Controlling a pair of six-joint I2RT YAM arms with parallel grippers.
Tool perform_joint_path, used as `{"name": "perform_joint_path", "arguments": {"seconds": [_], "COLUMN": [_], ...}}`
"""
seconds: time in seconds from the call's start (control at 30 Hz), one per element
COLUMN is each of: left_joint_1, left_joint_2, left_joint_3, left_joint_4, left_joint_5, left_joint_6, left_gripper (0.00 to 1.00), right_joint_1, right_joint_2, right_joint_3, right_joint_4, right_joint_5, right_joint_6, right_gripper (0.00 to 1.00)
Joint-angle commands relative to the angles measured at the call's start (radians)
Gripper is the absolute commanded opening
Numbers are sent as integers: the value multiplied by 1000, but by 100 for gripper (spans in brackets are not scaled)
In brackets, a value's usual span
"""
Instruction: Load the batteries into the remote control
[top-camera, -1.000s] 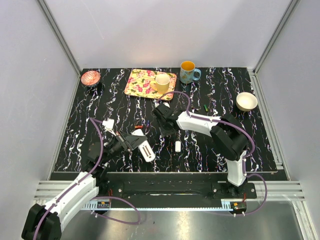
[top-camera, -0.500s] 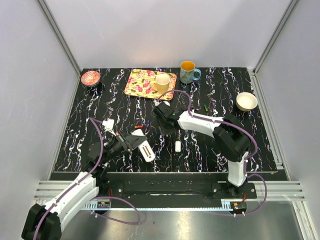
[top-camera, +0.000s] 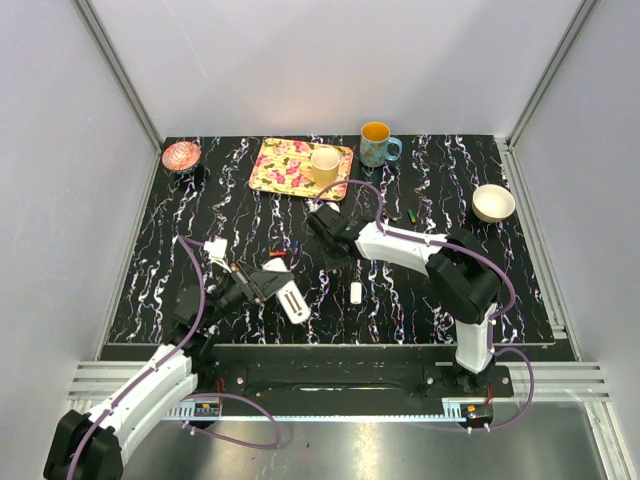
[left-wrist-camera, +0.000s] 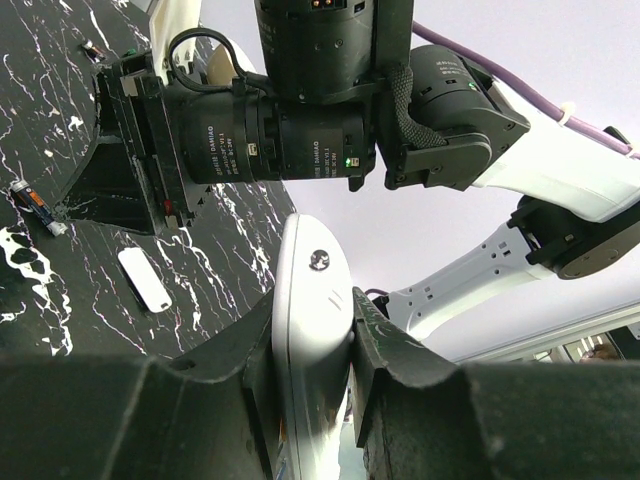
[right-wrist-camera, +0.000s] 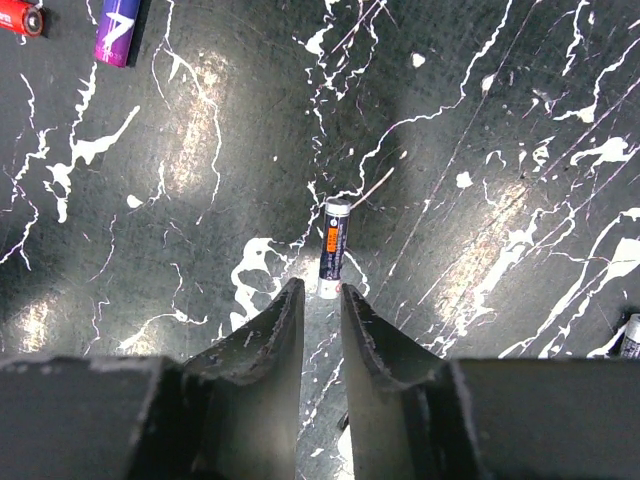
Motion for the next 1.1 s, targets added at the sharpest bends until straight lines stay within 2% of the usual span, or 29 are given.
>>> {"name": "perform_joint_path", "arguments": {"seconds": [0.0,0.67,0.83,0.87,1.07], "left_joint_1": [1,1,-1,1,-1], "left_joint_2": [-6,20,22,22,14], "left_joint_3": [2,-1,-3,-4,-9], "left_joint_4": [64,76,81,83,83], "left_joint_5": [-6,-6,-5,-6,-6], "left_joint_6": [3,6,5,5,0], "left_gripper": [0,0,0,0,0], "right_joint_1": [11,10,10,8,7], "right_joint_2": [-9,57,63,63,66], "right_joint_3": [2,16,9,7,4], "right_joint_4": [16,14,16,20,17], "right_joint_5": [3,-10,-17,-19,-22], "right_joint_6": [-4,-19,-22,-22,-21], "right_gripper": [32,33,26,21,9]}}
